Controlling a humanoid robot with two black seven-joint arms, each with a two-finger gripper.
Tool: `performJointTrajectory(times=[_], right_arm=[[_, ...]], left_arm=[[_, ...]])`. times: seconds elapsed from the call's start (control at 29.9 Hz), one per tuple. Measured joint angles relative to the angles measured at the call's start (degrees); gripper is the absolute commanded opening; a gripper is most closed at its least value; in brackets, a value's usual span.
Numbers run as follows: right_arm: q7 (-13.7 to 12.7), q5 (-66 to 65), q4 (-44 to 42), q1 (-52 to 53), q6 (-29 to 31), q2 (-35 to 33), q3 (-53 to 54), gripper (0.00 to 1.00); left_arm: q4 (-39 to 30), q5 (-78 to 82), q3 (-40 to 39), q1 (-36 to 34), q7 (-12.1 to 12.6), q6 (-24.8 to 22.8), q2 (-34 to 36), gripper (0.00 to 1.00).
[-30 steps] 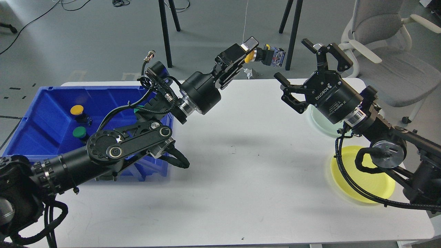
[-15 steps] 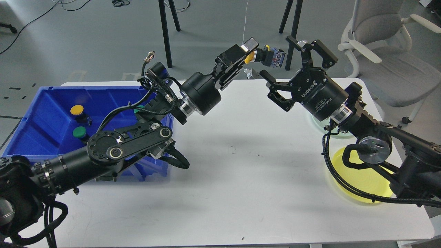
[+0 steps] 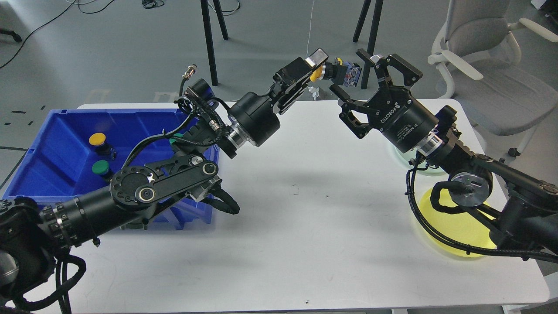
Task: Pass button and place on color plate
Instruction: 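Move the right gripper to the yellow button held by the left gripper, then close the right gripper on the yellow button and release the left gripper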
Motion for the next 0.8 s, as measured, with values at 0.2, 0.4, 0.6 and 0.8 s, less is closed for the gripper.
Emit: performJointTrajectory(times=[0.2, 0.4, 0.6, 0.8], right_arm=[[0.00, -0.32, -0.01, 0.11, 0.00, 0.08, -0.02, 0.45], [-0.02, -0.73, 0.05, 0.14, 0.00, 0.09, -0.05, 0.33], [-0.02, -0.74, 0.07, 0.53, 0.00, 0.09, -0.05, 0.30], [-0.02, -0.75, 0.07, 0.71, 0.00, 0.09, -0.05, 0.23]], left_arm=[[0.00, 0.00, 0.00, 0.00, 0.00, 0.01, 0.00, 0.37], [0.00, 0.15, 0.00, 0.00, 0.00, 0.03, 0.00, 0.37], [-0.11, 1.29, -0.06, 0.07, -0.04, 0.07, -0.06, 0.37], [-0.18, 1.40, -0.03, 0.14, -0.04, 0.03, -0.08, 0.41]])
